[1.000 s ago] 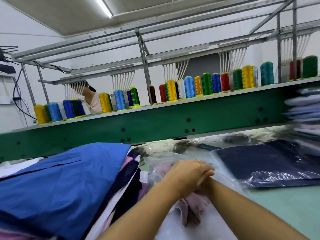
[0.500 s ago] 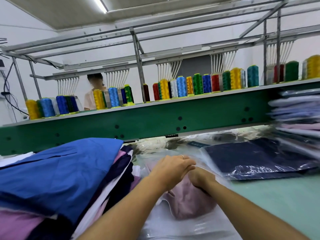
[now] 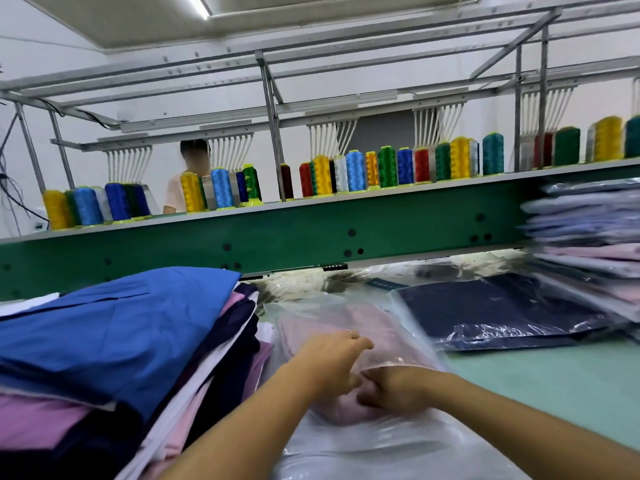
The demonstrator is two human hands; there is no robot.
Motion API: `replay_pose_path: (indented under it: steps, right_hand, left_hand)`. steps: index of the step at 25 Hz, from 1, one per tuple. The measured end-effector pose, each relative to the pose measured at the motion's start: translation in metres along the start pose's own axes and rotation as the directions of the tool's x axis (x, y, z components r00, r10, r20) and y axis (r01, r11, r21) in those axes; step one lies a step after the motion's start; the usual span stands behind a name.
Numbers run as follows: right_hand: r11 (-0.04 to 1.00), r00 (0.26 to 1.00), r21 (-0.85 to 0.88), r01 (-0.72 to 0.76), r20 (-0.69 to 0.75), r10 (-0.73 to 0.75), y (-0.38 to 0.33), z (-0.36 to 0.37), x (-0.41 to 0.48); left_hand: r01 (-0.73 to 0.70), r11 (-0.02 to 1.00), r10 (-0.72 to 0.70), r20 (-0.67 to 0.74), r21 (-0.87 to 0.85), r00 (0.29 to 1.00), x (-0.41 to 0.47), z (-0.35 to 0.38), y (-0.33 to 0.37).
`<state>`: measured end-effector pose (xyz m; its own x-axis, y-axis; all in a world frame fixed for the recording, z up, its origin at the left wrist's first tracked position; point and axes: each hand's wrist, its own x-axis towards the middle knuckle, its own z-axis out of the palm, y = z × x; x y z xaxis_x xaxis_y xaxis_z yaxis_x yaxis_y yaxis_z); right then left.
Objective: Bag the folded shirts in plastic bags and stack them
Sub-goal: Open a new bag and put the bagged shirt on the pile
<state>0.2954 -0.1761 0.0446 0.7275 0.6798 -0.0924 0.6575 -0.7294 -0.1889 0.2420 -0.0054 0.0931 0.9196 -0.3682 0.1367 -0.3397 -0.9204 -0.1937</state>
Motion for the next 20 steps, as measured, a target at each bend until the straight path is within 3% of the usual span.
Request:
replay_pose_path:
  steps: [5, 9, 14, 18, 20]
  right_hand:
    - [0.982, 0.982, -0.024, 0.187, -0.003, -0.187, 0.02, -0.005, -0.026]
    - [0.985, 0.996, -0.153, 0.083, -0.009, -0.085, 0.041, -0.008, -0.037]
    - [0.932, 0.927, -0.361, -0.009, -0.353, -0.128, 0.056, -0.006, -0.045]
    - [0.977, 0.969, -0.212, -0.036, -0.245, -0.018, 0.074, -0.002, -0.044]
    - [0.975, 0.967, -0.219, -0.05, -0.256, -0.008, 0.075, 0.002, -0.04]
  left_hand:
    - [0.151, 0.983, -0.12, 0.255, -0.104, 0.959, -0.02, 0.018, 0.003]
    - [0.162, 0.974, -0.105, 0.317, -0.159, 0.943, -0.039, 0.019, -0.002]
    - [0.267, 0.948, -0.219, 0.25, -0.174, 0.943, -0.052, 0.025, -0.005]
    - [0.251, 0.96, -0.233, 0.147, -0.122, 0.961, -0.056, 0.028, -0.003]
    - [0.249, 0.964, -0.245, 0.062, -0.088, 0.968, -0.057, 0.03, -0.001]
